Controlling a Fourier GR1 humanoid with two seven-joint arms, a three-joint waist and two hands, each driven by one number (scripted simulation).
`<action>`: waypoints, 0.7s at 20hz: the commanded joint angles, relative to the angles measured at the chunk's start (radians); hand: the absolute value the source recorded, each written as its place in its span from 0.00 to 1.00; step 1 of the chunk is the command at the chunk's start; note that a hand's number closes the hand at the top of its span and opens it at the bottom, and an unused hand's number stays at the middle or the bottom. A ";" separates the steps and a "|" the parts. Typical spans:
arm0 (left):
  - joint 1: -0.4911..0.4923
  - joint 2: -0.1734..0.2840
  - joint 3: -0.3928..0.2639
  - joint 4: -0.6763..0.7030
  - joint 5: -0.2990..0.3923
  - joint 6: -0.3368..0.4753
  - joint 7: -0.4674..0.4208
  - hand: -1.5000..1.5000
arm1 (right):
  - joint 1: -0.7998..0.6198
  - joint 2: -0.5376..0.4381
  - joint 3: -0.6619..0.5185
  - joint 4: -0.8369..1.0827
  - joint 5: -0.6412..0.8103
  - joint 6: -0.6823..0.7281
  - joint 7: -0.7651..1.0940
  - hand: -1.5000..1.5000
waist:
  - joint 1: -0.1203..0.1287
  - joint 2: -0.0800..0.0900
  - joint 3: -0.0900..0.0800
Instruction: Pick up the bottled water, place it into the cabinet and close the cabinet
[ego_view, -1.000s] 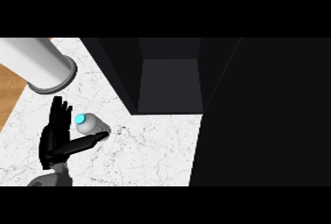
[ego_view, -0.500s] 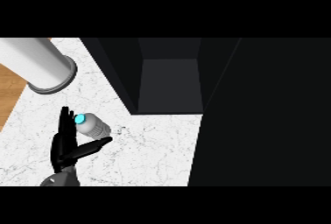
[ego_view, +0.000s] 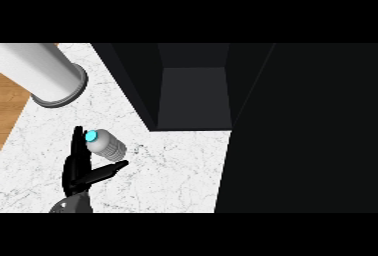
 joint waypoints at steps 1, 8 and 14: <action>-0.034 0.032 0.054 0.129 0.039 -0.055 -0.105 0.00 | 0.062 -0.036 -0.001 -0.212 0.035 -0.003 0.084 0.00 | -0.006 0.000 0.000; -0.176 0.040 0.073 0.247 0.061 -0.046 -0.105 0.00 | 0.054 -0.023 0.035 -0.148 0.068 -0.027 0.011 0.00 | -0.009 0.001 0.000; -0.209 0.026 0.088 0.402 0.076 -0.115 -0.227 0.00 | 0.078 -0.054 -0.006 -0.166 0.036 -0.023 0.016 0.00 | -0.012 0.003 -0.001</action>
